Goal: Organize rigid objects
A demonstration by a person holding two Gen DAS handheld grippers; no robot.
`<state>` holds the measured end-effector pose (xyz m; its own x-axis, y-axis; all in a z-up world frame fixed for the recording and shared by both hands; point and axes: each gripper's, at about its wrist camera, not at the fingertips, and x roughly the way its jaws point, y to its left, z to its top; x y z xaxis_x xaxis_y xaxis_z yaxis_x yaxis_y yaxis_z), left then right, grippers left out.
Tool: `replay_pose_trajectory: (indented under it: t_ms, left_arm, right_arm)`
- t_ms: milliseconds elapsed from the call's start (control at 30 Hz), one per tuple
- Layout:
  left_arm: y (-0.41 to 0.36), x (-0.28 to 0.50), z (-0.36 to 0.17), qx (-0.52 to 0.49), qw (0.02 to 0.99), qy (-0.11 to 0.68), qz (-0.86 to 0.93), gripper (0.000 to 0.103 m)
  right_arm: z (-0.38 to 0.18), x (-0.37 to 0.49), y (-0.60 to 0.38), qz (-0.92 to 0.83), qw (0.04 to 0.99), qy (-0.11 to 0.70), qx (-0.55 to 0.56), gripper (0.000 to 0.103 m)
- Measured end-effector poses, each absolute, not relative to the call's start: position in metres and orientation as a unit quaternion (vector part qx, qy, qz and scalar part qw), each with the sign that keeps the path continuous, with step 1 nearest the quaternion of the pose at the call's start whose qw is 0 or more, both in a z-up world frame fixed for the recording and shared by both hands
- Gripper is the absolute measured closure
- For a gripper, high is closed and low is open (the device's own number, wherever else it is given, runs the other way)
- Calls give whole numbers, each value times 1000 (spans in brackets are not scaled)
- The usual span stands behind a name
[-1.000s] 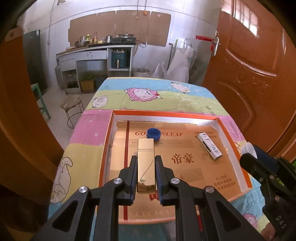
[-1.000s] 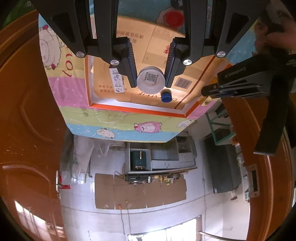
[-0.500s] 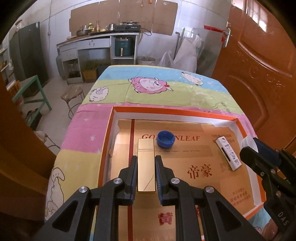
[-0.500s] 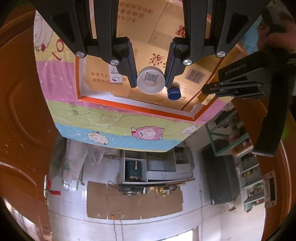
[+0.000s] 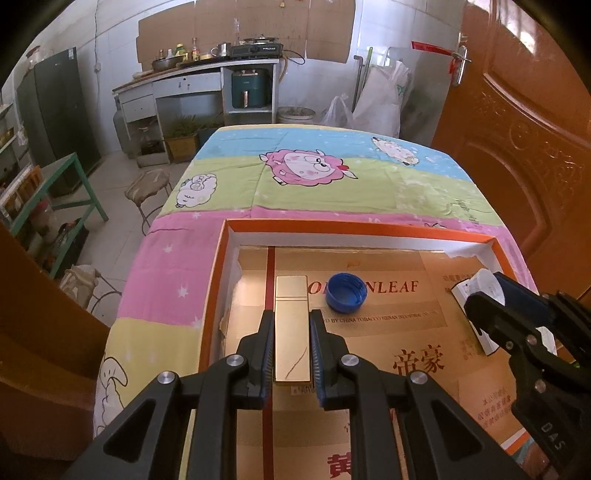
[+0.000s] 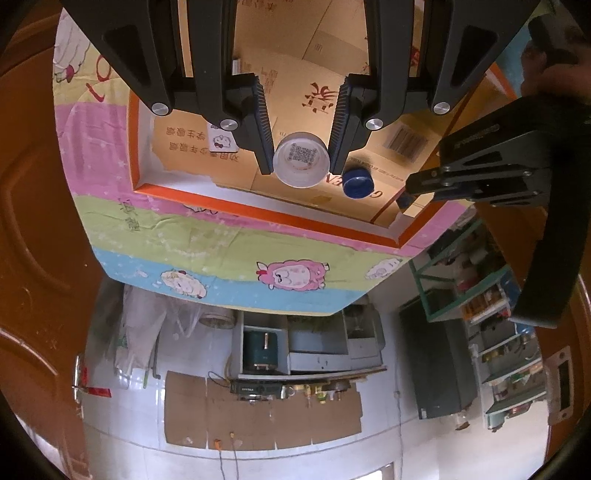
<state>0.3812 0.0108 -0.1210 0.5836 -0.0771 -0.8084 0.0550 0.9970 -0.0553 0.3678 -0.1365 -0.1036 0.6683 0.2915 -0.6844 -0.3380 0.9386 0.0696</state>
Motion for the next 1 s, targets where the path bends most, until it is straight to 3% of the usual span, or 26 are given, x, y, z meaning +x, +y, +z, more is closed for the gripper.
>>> replay_pose_trajectory:
  t_ms: [1000]
  left_arm:
    - [12,408,-143,-13,875,483,-38,85]
  right_arm:
    - [-131,419,-126,172,878,447,-25,72]
